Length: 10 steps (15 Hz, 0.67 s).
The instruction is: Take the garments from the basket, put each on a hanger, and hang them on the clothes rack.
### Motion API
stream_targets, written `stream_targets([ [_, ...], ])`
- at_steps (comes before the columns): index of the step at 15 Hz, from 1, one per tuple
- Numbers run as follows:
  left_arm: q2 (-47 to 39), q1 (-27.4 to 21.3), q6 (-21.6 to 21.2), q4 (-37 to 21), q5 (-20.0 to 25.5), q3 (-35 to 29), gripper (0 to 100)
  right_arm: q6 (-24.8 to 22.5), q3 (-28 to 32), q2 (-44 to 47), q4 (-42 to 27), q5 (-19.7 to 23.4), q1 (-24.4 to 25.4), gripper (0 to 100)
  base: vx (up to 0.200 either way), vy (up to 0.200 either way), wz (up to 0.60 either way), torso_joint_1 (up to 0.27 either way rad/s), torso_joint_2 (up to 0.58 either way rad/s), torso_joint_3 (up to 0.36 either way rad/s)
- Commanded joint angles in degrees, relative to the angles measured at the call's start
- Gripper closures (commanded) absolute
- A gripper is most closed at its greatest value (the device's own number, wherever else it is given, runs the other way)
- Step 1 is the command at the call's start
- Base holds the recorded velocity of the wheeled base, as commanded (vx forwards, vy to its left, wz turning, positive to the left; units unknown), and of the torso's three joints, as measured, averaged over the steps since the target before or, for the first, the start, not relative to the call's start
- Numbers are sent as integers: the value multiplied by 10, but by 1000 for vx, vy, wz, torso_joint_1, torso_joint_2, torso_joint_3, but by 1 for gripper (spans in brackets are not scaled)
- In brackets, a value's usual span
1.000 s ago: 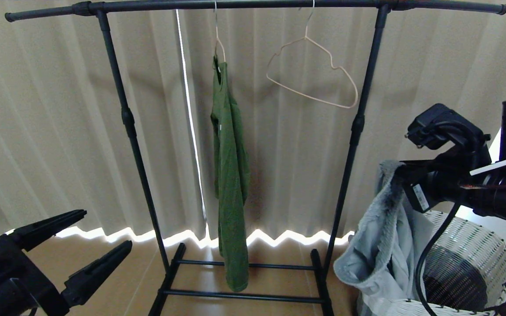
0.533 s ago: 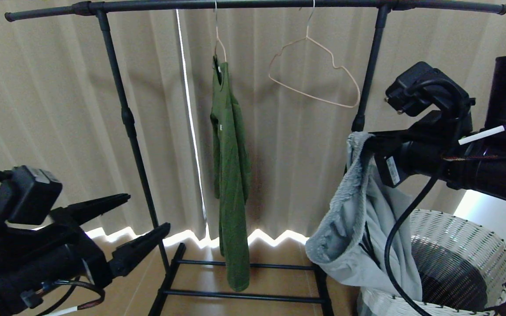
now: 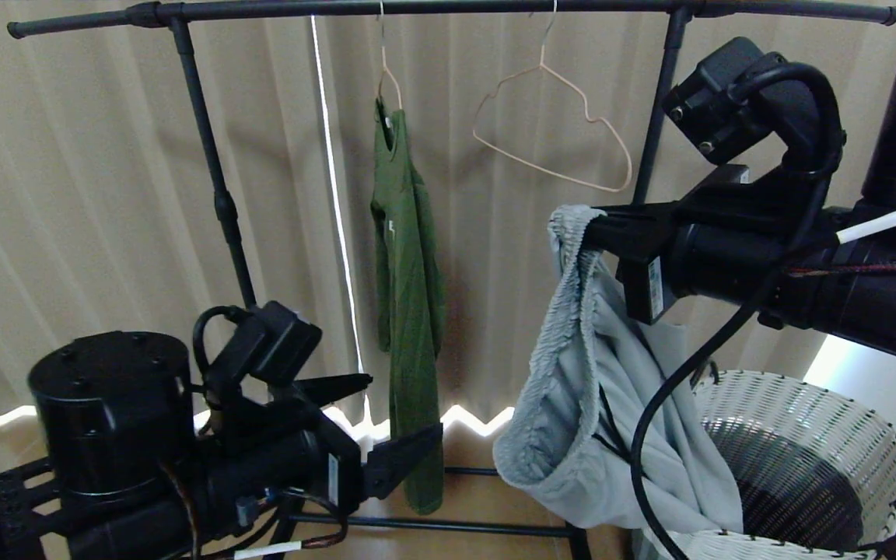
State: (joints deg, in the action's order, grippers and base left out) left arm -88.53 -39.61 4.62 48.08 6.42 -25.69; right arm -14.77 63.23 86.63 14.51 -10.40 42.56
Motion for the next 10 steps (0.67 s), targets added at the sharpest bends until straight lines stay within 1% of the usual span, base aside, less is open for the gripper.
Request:
stream_targets([
  [1, -58, -45, 12, 21, -4, -4, 0, 1, 4, -1, 2, 8, 10, 100, 0, 0, 0, 0, 0, 0],
  [2, -67, -55, 24, 33, -4, -8, 0, 1, 2, -1, 17, 15, 18, 100, 0, 0, 0, 0, 0, 0],
  [4, -97, -55, 29, 48, -7, -19, 0, 0, 0, 1, 40, 22, 24, 100, 0, 0, 0, 0, 0, 0],
  [5, -114, -53, 29, 52, -19, -26, 0, 1, -1, -1, 42, 25, 24, 100, 0, 0, 0, 0, 0, 0],
  [6, -153, -52, 31, 64, -70, -48, 0, 1, -2, -2, 45, 32, 24, 100, 0, 0, 0, 0, 0, 0],
  [7, -169, -51, 31, 73, -98, -55, 0, 1, -4, -5, 49, 35, 29, 100, 0, 0, 0, 0, 0, 0],
  [8, -185, -51, 36, 88, -111, -58, 0, 1, -6, -9, 53, 35, 36, 100, 0, 0, 0, 0, 0, 0],
  [10, -198, -52, 50, 105, -112, -60, 0, 3, -5, -12, 53, 35, 43, 100, 0, 0, 0, 0, 0, 0],
])
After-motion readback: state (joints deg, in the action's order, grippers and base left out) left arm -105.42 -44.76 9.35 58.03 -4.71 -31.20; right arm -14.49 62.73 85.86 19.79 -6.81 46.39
